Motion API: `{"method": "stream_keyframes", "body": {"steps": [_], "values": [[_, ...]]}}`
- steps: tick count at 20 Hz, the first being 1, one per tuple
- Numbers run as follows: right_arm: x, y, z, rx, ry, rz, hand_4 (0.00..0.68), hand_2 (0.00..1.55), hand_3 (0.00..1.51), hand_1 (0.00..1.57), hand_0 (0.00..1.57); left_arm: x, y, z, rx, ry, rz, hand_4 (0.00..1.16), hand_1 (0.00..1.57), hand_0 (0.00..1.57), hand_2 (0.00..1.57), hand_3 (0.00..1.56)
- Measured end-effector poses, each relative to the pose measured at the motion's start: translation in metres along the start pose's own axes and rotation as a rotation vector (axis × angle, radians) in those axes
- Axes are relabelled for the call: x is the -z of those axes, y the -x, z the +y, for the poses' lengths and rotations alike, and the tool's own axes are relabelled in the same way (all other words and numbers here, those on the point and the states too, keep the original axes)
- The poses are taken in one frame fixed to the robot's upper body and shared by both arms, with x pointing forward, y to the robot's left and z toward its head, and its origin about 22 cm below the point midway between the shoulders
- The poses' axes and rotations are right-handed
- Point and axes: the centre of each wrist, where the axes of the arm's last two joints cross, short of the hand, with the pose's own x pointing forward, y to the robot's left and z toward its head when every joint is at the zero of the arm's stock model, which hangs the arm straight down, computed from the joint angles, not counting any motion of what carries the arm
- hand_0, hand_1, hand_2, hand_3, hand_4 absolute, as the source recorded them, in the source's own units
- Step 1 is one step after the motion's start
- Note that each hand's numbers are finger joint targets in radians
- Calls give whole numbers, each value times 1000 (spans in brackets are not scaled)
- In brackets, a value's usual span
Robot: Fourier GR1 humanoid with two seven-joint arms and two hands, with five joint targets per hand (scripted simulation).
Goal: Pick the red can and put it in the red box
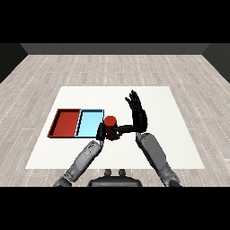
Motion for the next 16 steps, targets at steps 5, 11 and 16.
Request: {"method": "stream_keyframes", "body": {"steps": [5,11,16], "values": [[-7,-27,-26,-23,59,-41,0,0,0,0,0,4,-5,17,20,-27,-11,1130,1571,1571,1571,1462],[-24,-23,-81,-53,149,-11,0,0,0,0,0,10,-24,52,80,-71,-49,1112,1571,1571,1569,1460],[-49,-11,-118,-110,200,45,0,0,0,0,0,14,-37,88,173,-119,-61,1119,1571,1571,1552,1420]]}}
